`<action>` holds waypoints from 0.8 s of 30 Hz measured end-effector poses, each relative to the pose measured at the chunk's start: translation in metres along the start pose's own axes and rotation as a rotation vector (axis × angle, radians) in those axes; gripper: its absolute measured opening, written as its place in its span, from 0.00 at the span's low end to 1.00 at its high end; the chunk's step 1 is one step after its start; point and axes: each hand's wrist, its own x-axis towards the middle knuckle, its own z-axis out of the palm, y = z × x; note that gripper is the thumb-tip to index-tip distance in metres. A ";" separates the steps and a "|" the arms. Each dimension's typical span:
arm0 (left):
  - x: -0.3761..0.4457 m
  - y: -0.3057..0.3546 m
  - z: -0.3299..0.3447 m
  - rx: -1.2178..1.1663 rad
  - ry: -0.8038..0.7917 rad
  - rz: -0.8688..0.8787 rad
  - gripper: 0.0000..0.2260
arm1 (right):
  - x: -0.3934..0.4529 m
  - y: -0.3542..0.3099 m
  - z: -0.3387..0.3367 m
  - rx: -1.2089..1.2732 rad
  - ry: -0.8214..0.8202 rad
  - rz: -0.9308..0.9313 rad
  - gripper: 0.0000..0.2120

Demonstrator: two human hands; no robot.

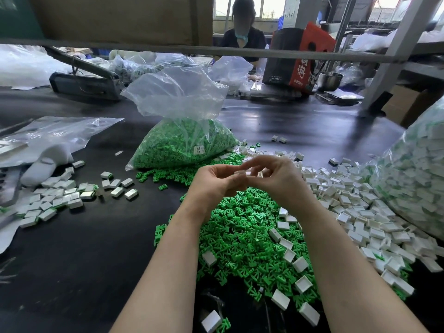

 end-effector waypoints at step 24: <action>-0.003 0.000 -0.013 -0.396 0.020 -0.003 0.11 | -0.002 0.001 0.004 0.096 0.033 0.170 0.05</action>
